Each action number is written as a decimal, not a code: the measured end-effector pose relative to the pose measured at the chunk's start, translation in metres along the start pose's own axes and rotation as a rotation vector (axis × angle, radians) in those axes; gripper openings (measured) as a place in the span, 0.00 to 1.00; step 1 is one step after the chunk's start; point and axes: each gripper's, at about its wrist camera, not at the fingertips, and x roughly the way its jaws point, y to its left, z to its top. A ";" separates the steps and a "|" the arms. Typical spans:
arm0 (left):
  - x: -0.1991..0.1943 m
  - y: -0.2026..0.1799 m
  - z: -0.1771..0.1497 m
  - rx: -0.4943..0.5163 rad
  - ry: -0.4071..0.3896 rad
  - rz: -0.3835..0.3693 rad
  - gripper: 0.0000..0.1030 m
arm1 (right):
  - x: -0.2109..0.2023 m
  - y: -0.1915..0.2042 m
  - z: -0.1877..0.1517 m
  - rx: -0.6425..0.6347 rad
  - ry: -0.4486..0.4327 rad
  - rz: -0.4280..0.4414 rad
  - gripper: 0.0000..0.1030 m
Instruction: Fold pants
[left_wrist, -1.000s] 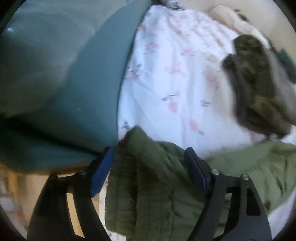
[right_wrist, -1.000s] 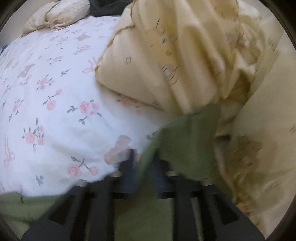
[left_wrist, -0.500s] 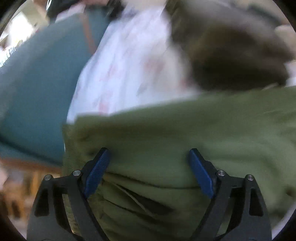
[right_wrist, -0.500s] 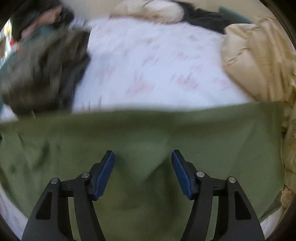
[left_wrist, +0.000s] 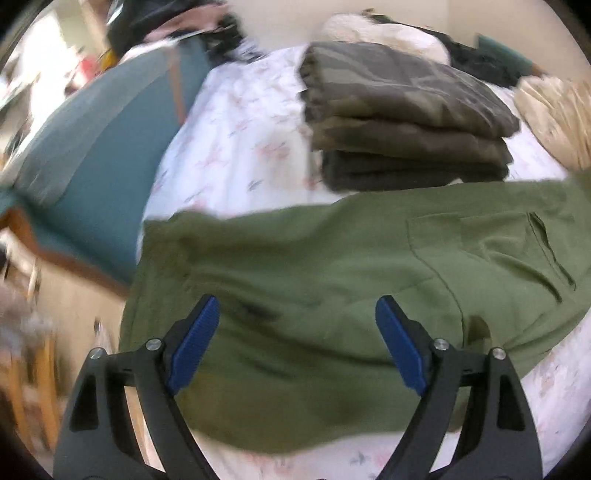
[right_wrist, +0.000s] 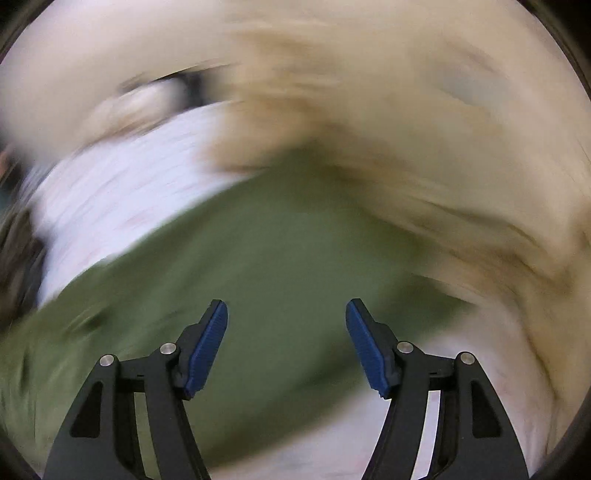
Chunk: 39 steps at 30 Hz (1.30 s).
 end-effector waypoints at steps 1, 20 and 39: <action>-0.005 0.003 0.000 -0.031 0.007 -0.022 0.82 | 0.008 -0.036 0.005 0.104 0.051 0.015 0.69; -0.040 -0.004 -0.048 0.104 -0.051 0.125 0.82 | -0.001 -0.073 0.021 0.174 0.091 0.071 0.00; -0.027 0.144 -0.073 -0.765 -0.045 0.014 0.82 | -0.014 -0.038 -0.089 0.446 0.226 0.257 0.62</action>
